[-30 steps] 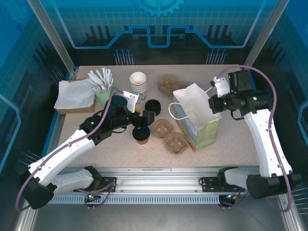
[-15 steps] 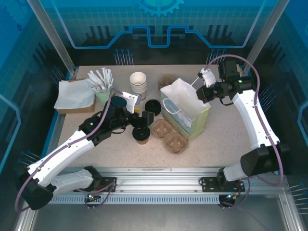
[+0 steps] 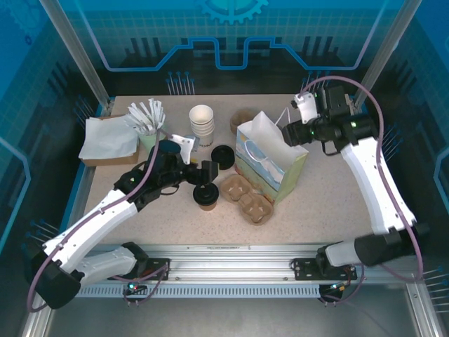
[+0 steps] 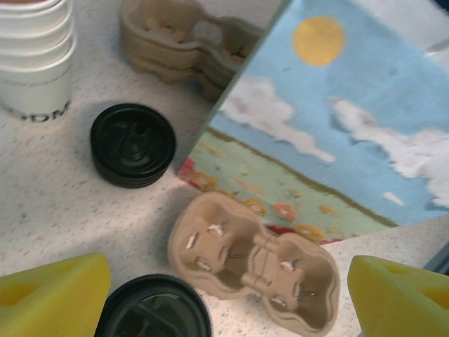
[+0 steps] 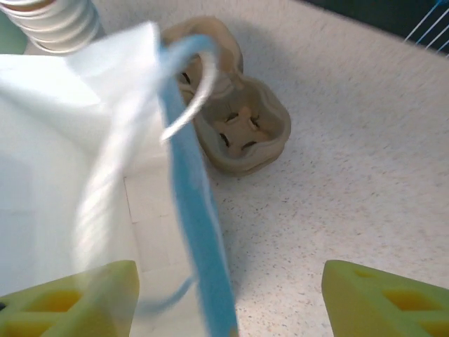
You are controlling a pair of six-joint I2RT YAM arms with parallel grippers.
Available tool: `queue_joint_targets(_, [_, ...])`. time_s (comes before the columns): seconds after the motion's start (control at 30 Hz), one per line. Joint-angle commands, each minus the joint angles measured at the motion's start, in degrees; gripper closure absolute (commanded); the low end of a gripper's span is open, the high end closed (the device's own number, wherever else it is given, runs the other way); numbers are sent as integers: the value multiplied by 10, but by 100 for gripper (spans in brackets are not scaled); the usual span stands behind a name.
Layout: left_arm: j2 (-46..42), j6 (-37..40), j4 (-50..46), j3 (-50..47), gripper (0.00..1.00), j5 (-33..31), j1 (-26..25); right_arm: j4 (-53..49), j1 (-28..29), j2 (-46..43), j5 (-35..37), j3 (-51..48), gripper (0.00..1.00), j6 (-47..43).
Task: Pack the takeout coffee
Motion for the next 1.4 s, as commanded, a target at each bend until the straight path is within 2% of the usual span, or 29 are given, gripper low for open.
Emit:
queue_joint_targets(0.0, [-25,-21,-6,-23,11,35,20,-9,62,-98,85,-36,29,38])
queue_joint_targets(0.13, [-34,-30,-13,-35,11,45,37,11,181,-180,60,-132,31,50])
queue_joint_targets(0.27, [-32,-37,-21,-35,11,56,51,17,306,-208,55,-216,34,65])
queue_joint_targets(0.33, [-32,-40,-22,-34,11,60,55,40,366,-206,61,-263,34,73])
queue_joint_targets(0.47, [-32,-41,-30,-29,11,58,63,108,425,-149,55,-324,35,92])
queue_joint_targets(0.6, [-41,-40,-37,-29,11,54,71,187,441,-76,50,-360,37,108])
queue_joint_targets(0.73, [-51,-47,-30,-35,11,48,74,237,441,1,78,-374,37,124])
queue_joint_targets(0.93, [-55,-57,-11,-37,11,56,74,235,400,87,81,-350,40,166])
queue_joint_targets(1.37, [-52,-56,-1,-42,11,66,74,217,339,147,81,-324,45,172])
